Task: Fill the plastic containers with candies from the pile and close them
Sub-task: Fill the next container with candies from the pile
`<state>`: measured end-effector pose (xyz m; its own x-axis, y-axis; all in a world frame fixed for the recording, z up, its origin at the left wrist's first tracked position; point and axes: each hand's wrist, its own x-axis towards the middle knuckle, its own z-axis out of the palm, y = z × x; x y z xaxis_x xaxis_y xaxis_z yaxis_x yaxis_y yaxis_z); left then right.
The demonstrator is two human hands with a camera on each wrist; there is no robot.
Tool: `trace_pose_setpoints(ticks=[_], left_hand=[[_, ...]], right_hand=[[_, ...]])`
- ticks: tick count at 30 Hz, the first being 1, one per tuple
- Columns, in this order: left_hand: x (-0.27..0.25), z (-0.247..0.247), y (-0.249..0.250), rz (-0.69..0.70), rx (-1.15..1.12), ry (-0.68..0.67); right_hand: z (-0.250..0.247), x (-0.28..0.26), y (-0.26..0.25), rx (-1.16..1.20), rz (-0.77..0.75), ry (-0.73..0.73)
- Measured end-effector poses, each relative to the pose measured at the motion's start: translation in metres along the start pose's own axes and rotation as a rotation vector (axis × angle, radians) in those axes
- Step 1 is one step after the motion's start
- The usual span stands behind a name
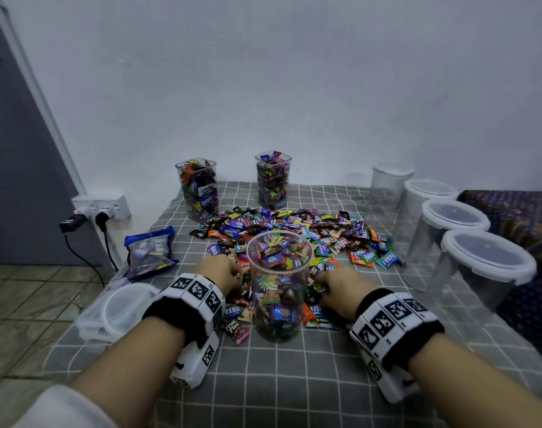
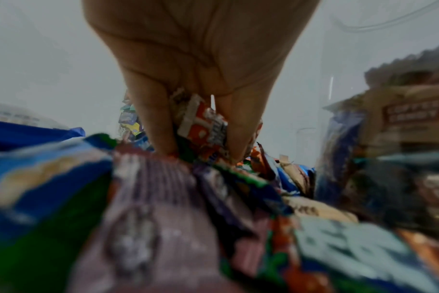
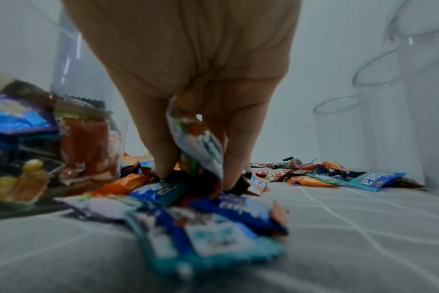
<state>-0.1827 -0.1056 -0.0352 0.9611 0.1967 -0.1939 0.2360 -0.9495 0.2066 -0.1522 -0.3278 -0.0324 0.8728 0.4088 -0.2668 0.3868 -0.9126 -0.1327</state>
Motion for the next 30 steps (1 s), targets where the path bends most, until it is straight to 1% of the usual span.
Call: trace_pose_setpoints(ticks=[3,9,13,16,18,24,27,30], left_hand=[[0.000,0.001,0.000,-0.012,-0.027,0.047],[-0.005,0.001,0.000,-0.032,-0.106,0.200],[-0.008,0.001,0.000,-0.035,-0.165,0.279],[-0.011,0.000,-0.001,-0.053,-0.211,0.331],[-0.012,0.000,-0.003,-0.063,-0.252,0.348],[-0.012,0.001,-0.008,-0.038,-0.274,0.395],[-0.014,-0.001,-0.009,-0.030,-0.261,0.401],[-0.014,0.000,-0.009,-0.029,-0.262,0.413]], right_hand=[[0.001,-0.001,0.001,0.004,-0.010,0.047],[-0.004,-0.006,0.003,0.090,0.006,0.160],[-0.008,-0.007,0.006,0.210,0.032,0.257],[-0.011,-0.008,0.008,0.342,0.035,0.363],[-0.017,-0.008,0.006,0.418,0.002,0.446],[-0.045,-0.018,-0.006,0.682,-0.180,0.684],[-0.059,-0.029,-0.020,0.747,-0.278,0.720],[-0.064,-0.038,-0.035,0.777,-0.374,0.715]])
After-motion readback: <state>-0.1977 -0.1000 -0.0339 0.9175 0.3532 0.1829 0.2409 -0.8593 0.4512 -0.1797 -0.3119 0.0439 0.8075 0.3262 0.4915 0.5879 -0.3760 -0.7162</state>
